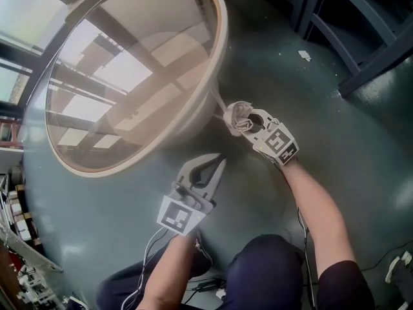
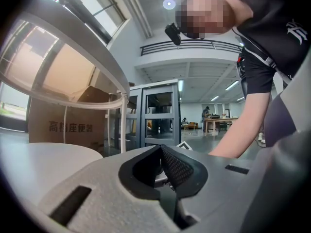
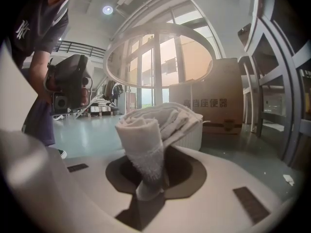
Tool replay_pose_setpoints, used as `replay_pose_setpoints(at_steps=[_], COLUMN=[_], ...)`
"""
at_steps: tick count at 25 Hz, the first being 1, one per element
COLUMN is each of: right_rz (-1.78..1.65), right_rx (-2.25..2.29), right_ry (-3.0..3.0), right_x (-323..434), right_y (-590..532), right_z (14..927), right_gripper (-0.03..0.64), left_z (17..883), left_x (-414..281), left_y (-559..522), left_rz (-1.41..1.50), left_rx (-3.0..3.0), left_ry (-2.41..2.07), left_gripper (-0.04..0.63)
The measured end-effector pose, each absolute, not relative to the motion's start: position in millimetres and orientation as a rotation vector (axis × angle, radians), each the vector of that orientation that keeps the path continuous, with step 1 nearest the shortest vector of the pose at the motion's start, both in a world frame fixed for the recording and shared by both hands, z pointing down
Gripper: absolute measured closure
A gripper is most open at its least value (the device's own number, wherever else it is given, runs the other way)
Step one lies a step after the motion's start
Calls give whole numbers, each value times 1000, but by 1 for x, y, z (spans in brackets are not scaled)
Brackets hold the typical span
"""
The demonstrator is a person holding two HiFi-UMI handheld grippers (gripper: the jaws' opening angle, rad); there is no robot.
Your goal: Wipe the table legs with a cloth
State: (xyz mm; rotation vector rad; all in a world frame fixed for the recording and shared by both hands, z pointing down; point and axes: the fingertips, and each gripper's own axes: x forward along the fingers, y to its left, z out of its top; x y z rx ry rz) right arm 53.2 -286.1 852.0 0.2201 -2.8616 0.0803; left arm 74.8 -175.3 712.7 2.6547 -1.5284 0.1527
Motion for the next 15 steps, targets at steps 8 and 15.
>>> replay_pose_setpoints(at_steps=[8,15], right_rz=[90,121], right_rx=[217,110], right_ry=[-2917,-2780], right_x=[51,47], right_y=[-284,-268], right_z=[890,944], right_gripper=[542,541], left_z=[733,741], left_x=[69,77], left_y=[-174,-177], left_rz=[182,216], left_rx=[2644,2683], left_ry=[-1498,-1458], left_gripper=[589,589])
